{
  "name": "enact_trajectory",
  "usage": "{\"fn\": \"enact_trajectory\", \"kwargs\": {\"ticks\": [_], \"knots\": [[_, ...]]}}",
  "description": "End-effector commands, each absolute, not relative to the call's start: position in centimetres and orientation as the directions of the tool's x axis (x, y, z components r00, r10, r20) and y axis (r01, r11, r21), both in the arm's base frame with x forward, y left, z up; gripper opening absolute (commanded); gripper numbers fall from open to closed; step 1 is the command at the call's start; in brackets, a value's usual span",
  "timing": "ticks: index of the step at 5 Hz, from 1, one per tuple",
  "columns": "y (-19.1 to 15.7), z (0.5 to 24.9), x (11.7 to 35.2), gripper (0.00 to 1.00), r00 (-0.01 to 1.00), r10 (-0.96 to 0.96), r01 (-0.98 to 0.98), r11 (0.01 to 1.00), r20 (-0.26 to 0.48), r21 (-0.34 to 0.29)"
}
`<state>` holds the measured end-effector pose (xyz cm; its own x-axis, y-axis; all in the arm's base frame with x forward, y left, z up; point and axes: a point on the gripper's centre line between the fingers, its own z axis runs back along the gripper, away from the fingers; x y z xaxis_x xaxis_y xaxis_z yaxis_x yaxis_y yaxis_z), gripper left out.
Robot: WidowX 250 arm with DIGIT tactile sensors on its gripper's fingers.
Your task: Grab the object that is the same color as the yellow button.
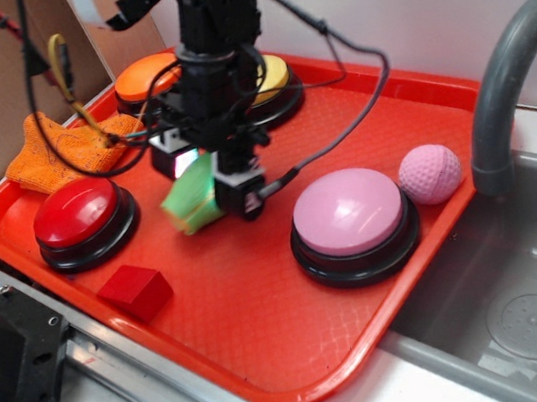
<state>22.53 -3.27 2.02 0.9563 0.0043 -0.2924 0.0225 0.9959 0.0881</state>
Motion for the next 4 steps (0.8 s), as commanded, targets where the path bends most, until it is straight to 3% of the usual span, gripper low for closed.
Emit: {"fn": "enact_trajectory", "kwargs": {"ticks": [1,2,4], "knots": [[-3.2,12.6,19.9,0.0,0.997,-0.015,0.016,1.0,-0.072,0.022],[-1.4,17.4,17.6,0.0,1.0,0.018,-0.018,0.997,-0.002,-0.071],[2.5,27.3,16.1,0.0,0.991,0.082,-0.085,0.996,0.107,0.024]]}}
